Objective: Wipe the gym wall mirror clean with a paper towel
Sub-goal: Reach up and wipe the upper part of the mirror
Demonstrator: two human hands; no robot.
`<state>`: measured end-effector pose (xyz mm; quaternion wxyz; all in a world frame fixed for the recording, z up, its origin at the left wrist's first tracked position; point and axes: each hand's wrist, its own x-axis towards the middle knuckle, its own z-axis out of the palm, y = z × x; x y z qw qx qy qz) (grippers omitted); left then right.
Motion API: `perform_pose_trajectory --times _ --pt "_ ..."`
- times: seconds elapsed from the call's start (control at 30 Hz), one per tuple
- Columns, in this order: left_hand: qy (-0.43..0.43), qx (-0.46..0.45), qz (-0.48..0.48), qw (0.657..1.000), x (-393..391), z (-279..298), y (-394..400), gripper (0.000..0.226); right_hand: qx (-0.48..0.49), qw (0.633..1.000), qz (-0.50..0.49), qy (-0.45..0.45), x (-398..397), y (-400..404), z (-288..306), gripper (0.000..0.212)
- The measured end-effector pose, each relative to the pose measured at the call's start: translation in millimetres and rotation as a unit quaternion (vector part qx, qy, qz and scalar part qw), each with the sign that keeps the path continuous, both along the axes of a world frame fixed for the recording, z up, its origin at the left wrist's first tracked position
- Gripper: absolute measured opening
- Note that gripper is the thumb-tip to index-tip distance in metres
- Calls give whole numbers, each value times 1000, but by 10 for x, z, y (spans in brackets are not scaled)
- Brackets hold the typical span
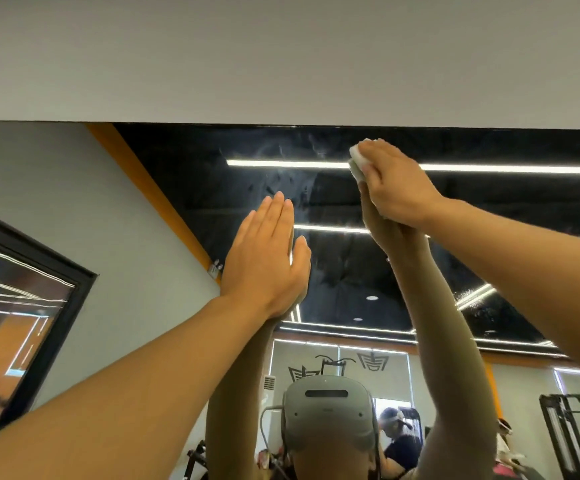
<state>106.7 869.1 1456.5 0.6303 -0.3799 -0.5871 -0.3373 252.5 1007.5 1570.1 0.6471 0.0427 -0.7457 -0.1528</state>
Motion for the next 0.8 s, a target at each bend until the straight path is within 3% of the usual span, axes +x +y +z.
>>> perform_pose_trajectory --times 0.1,0.3,0.47,0.57,0.8 --pt "0 -2 6 1000 10 -13 8 74 80 996 28 -41 62 64 -369 43" --pt "58 -36 43 997 -38 -6 28 64 214 959 -27 -184 295 385 -1408 52" --pt "103 -70 28 992 -53 -8 43 63 289 937 -61 -185 470 566 -1421 47" --pt "107 -80 12 991 -58 -12 41 59 274 949 -73 -136 477 631 -1056 50" --pt "118 -70 16 990 -51 -8 48 55 30 999 -38 -2 579 643 -126 39"
